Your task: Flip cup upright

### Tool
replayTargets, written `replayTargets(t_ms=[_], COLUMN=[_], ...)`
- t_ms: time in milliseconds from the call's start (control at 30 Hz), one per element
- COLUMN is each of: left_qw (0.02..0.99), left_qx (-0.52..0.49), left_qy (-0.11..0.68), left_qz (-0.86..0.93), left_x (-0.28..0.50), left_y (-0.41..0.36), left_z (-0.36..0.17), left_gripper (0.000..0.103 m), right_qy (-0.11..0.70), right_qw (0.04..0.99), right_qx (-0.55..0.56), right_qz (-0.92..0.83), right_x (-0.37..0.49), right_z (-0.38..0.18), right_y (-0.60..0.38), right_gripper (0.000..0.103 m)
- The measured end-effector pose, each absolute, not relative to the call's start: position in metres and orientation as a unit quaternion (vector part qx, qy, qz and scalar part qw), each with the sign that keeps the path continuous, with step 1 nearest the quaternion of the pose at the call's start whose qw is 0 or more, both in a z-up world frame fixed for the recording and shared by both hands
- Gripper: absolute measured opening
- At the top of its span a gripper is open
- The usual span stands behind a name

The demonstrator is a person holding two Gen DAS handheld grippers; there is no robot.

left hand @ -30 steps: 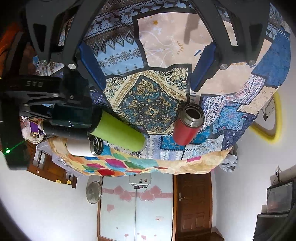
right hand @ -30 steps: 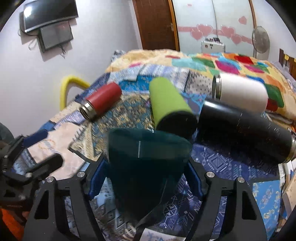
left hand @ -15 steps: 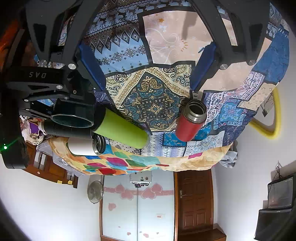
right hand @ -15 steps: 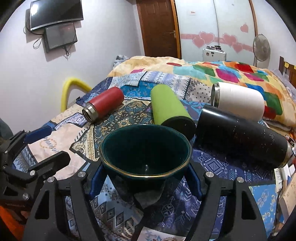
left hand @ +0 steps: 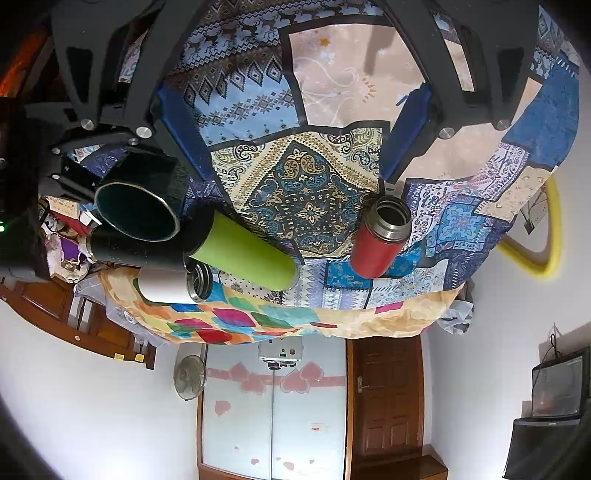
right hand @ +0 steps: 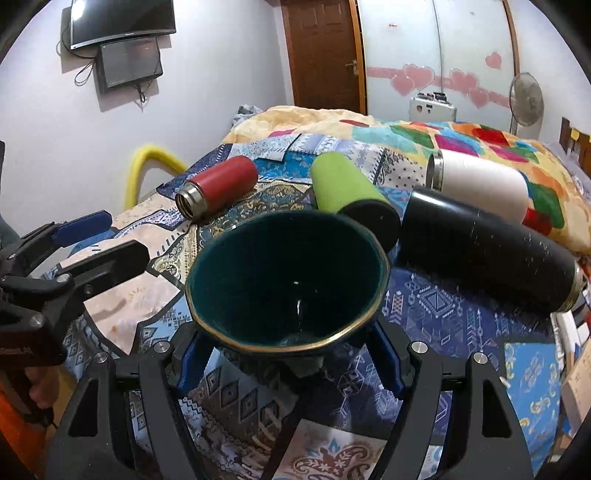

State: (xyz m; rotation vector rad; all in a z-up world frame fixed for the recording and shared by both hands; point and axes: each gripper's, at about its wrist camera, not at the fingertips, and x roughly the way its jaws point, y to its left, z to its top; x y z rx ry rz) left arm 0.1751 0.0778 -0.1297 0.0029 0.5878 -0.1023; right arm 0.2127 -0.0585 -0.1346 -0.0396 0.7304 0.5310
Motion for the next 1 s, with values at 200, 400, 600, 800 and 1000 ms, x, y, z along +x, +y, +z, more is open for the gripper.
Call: replayTargets(t_ms=[200,400,600,800,1000], left_qw=[0.958,0.968,0.983,0.993,0.996], left_qx=[0.001,-0.004,0.003,-0.001,-0.006], left_qy=[0.28,0.243,0.172,0.112,0.074], left_qz=[-0.055,-0.064,-0.056,-0.048,-0.044], left_x=[0.167,0.145,0.104,0.06,0.027], left_y=[0.072,0.057,0.036,0.022,0.012], left_z=[-0.119,-0.087,-0.044,-0.009,0.007], left_gripper=[0.093,0.093,0.093,0.093,0.098], right_qy=[0.34,0.284,0.204,0.133,0.101], right_qw=[0.905,0.929,0.955,0.971,0.975], right_qx=[-0.024,-0.027,-0.012,0.007,0.016], right_qz=[0.255,0.236,0.215,0.199,0.196], right_x=[0.198,0.166,0.13,0.096,0.072], right_z=[-0.121,-0.086,-0.037,-0.001,0.011], right_y=[-0.067,-0.092,-0.118,-0.132,-0.14], right_gripper=[0.074,0.082,0.082,0.09,0.091])
